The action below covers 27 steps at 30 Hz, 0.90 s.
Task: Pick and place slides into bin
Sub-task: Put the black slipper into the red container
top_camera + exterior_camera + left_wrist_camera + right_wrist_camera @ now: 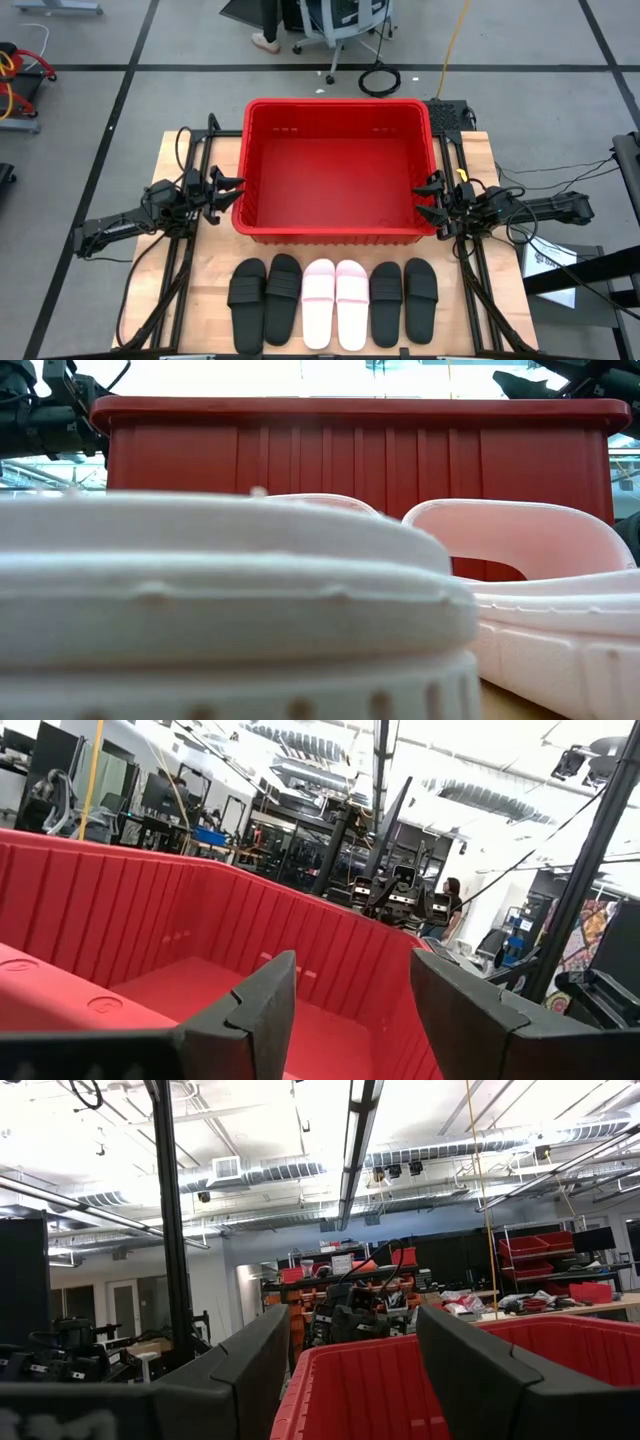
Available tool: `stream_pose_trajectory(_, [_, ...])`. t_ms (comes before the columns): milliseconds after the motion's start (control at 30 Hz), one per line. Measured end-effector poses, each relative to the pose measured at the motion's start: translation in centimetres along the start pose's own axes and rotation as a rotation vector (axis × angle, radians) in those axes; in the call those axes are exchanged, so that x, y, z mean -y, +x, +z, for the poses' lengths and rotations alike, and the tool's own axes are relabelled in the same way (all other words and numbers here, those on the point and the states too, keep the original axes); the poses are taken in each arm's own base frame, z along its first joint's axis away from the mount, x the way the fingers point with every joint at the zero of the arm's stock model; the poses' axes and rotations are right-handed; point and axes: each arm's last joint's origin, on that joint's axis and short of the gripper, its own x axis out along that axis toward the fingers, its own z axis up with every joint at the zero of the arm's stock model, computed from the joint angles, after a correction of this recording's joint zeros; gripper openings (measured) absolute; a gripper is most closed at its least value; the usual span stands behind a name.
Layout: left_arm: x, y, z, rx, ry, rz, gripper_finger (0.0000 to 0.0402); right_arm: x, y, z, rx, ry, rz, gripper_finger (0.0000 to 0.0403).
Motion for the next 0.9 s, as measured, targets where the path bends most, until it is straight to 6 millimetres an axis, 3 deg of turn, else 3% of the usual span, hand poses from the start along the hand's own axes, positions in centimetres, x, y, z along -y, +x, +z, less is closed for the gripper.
stream_pose_trajectory(900, [0.0, 0.0, 0.03, 0.003, -0.004, 0.001, 0.0198, -0.02, 0.0, 0.19, 0.02, 0.006, 0.002, 0.0212])
